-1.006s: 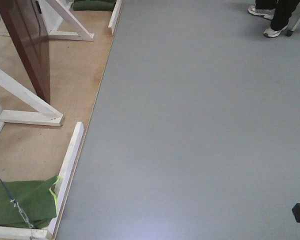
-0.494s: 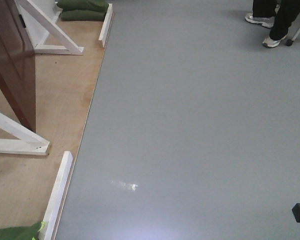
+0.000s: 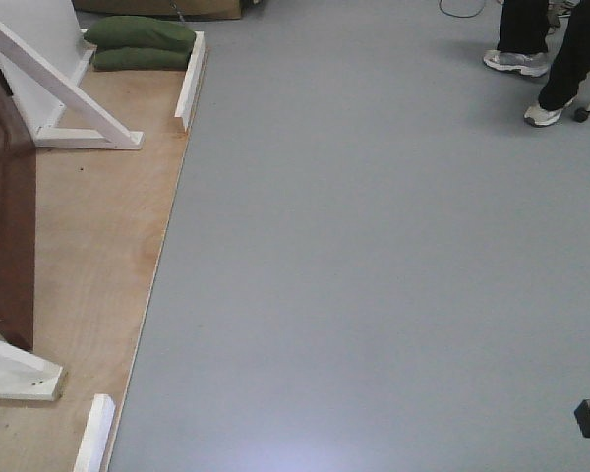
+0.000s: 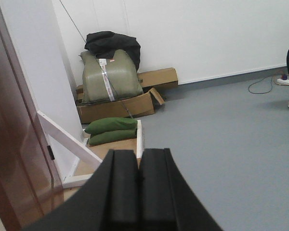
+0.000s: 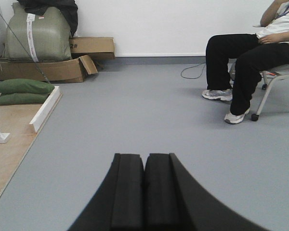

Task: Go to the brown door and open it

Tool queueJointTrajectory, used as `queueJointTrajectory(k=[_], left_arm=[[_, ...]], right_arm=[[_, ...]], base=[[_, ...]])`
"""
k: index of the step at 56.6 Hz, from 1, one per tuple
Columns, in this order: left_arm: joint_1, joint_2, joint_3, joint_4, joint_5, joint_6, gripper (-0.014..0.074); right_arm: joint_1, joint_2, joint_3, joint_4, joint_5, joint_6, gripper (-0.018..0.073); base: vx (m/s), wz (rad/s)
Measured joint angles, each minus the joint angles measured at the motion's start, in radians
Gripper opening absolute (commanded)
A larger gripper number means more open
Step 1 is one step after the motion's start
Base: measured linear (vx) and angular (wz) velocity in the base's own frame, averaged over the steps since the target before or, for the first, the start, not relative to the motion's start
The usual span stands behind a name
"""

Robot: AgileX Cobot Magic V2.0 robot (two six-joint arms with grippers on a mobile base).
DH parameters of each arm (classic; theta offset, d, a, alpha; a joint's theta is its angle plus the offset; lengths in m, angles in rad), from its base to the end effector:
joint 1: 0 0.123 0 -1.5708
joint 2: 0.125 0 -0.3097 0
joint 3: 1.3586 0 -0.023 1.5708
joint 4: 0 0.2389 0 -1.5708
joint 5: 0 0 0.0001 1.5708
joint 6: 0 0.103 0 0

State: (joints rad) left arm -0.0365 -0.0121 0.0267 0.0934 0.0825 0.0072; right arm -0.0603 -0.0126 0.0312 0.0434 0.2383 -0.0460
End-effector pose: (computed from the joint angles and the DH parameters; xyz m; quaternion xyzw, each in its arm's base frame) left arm 0.0319 -0.0004 0.1971 0.0459 0.7090 0.0252 0.7033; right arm 0.0305 -0.0008 0.1796 0.0183 0.7642 -0.0168 0.6445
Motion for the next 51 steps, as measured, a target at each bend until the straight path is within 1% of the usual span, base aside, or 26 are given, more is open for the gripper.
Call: queueJointTrajectory(k=[24, 51], left_arm=[[0.000, 0.000, 0.000, 0.000, 0.000, 0.000, -0.0006], [0.000, 0.000, 0.000, 0.000, 0.000, 0.000, -0.0006]], right_arm=[[0.000, 0.000, 0.000, 0.000, 0.000, 0.000, 0.0000], [0.000, 0.000, 0.000, 0.000, 0.000, 0.000, 0.0000]], base=[[0.37, 0.03], [0.29, 0.00]])
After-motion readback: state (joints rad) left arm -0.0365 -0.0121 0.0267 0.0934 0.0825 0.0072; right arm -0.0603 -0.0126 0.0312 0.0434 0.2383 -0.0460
